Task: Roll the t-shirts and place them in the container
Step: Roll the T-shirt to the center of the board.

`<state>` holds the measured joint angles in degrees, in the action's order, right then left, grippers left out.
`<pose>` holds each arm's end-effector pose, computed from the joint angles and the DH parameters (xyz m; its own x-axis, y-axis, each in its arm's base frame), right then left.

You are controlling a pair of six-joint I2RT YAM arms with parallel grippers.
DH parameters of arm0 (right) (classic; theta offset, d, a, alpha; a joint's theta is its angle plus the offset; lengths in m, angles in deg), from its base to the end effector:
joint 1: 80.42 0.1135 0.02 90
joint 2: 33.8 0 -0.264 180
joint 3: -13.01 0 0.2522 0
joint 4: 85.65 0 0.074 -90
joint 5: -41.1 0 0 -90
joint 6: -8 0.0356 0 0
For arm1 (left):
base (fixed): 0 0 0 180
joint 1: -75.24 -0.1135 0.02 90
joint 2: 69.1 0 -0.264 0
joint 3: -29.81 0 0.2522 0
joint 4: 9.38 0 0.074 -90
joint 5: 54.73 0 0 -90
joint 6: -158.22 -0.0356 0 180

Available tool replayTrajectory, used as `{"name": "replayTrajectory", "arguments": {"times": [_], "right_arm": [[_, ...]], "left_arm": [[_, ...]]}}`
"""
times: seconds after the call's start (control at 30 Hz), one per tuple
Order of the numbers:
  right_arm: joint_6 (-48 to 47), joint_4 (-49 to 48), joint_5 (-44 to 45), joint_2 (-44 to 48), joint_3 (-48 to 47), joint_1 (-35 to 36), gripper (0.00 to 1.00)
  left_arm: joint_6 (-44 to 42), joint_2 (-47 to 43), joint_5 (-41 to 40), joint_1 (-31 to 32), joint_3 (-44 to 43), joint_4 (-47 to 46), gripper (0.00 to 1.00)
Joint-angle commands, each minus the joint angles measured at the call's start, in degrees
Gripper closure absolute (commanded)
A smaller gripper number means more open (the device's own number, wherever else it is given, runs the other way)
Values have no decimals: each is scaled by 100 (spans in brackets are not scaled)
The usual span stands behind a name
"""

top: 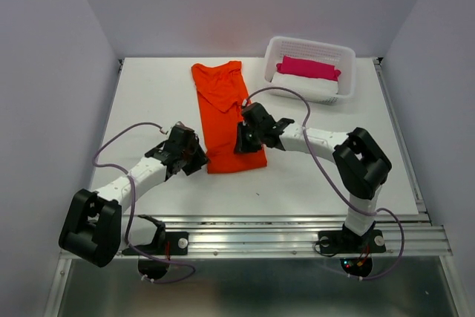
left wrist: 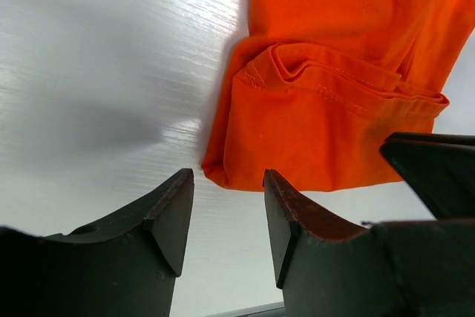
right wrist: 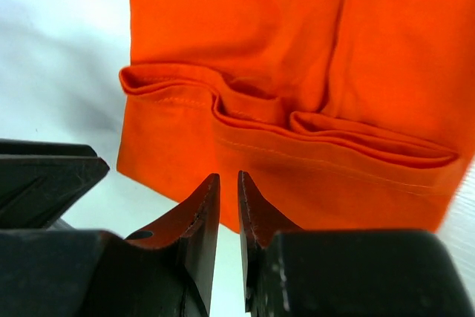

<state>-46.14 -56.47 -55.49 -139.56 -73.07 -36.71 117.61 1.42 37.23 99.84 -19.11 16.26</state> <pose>0.2871 0.2801 0.2003 -0.8753 -0.0317 -0.4826 -0.2817 0.8445 0.4554 0.2185 -0.1014 0.1891 -0.7664 -0.4836 -0.4229 -0.2222 0.8172 -0.5318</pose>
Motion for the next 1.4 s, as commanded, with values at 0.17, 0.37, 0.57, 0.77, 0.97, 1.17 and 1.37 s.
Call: {"name": "replayTrajectory", "arguments": {"times": [0.17,0.37,0.57,0.77,0.97,1.17,1.37], "right_arm": [[97,-356,-90,-586,-142,165,79],[80,-118,255,-816,-143,165,82],[18,31,544,-95,-29,165,80],[-44,189,1028,301,182,103,79],[-26,216,1107,415,560,-160,79],[-70,259,1247,336,736,-213,78],[-61,339,1160,108,842,-213,79]], "left_arm": [[-25,-390,-3,-113,228,-62,47],[-166,-329,217,-105,237,-72,44],[-341,-171,279,-61,132,-151,51],[-412,75,174,-52,123,-238,56],[-526,427,182,-43,97,-318,64],[-553,682,147,-26,149,-63,68],[-491,542,24,-8,62,121,69]]}}
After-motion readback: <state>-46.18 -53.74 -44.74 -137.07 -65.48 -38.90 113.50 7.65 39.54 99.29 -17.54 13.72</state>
